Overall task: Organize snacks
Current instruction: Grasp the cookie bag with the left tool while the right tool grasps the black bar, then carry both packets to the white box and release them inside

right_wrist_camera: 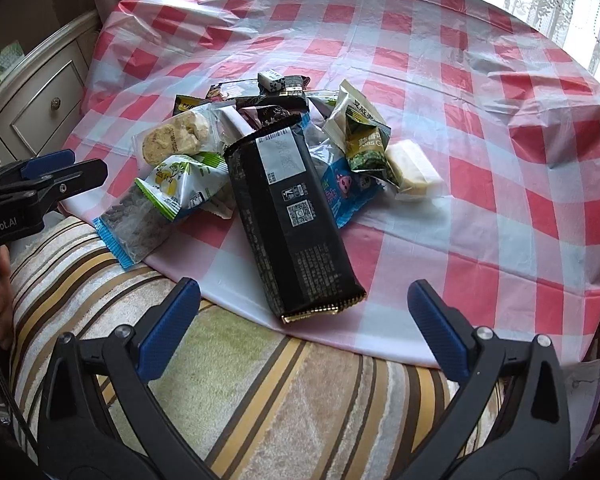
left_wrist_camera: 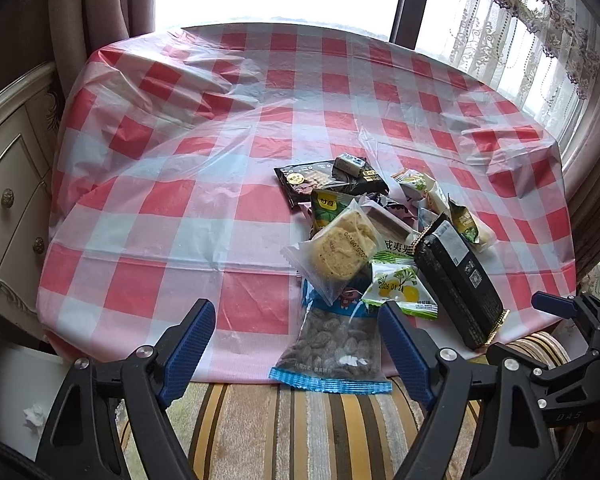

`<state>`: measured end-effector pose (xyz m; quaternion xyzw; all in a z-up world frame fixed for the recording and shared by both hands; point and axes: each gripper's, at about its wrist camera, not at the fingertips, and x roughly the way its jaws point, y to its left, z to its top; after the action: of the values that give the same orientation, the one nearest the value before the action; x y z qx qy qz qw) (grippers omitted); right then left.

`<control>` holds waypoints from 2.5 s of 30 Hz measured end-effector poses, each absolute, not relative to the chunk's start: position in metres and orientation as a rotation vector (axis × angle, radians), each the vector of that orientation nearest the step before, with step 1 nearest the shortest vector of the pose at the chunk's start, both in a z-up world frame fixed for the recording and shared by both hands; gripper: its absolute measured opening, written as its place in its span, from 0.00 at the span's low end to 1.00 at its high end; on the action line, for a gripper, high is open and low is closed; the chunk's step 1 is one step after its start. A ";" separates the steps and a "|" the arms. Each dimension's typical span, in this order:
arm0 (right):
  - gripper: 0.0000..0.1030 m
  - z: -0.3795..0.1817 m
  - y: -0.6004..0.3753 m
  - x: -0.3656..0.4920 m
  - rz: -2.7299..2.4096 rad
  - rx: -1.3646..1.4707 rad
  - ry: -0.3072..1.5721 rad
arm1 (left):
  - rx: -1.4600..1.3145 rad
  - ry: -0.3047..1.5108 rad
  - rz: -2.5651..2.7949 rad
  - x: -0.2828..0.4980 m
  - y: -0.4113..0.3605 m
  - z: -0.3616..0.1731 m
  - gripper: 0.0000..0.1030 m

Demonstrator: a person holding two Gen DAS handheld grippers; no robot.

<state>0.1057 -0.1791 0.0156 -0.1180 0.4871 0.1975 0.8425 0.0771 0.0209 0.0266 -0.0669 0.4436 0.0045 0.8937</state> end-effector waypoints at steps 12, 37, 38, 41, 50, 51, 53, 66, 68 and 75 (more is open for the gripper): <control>0.99 -0.008 -0.147 0.127 0.352 -0.483 1.011 | 0.088 0.995 -0.073 0.135 -0.003 0.007 0.76; 0.54 0.022 -0.198 0.126 0.397 -0.140 0.958 | 0.100 0.927 -0.084 0.122 -0.009 0.028 0.47; 0.54 0.025 -0.203 0.125 0.395 -0.117 0.953 | 0.094 0.923 -0.080 0.120 -0.009 0.031 0.47; 0.54 0.032 -0.219 0.120 0.383 -0.058 0.939 | 0.085 0.908 -0.084 0.115 -0.013 0.039 0.47; 0.54 0.046 -0.271 0.105 0.325 0.069 0.906 | 0.095 0.879 -0.184 0.101 -0.059 0.059 0.47; 0.54 0.047 -0.277 0.101 0.316 0.077 0.902 | 0.099 0.877 -0.196 0.100 -0.066 0.060 0.47; 0.54 0.049 -0.290 0.096 0.298 0.094 0.896 | 0.105 0.876 -0.222 0.098 -0.080 0.061 0.47; 0.54 0.035 -0.400 0.055 0.072 0.190 0.923 | 0.126 0.936 -0.442 0.089 -0.182 0.049 0.47; 0.54 0.029 -0.417 0.049 0.031 0.207 0.934 | 0.126 0.948 -0.478 0.088 -0.199 0.048 0.47; 0.54 0.008 -0.468 0.029 -0.086 0.248 0.977 | 0.142 0.994 -0.594 0.087 -0.256 0.041 0.47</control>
<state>0.0294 -0.4678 0.0081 0.1186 0.4678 -0.0413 0.8749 0.0868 -0.2559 0.0408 0.0669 0.4694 -0.2806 0.8345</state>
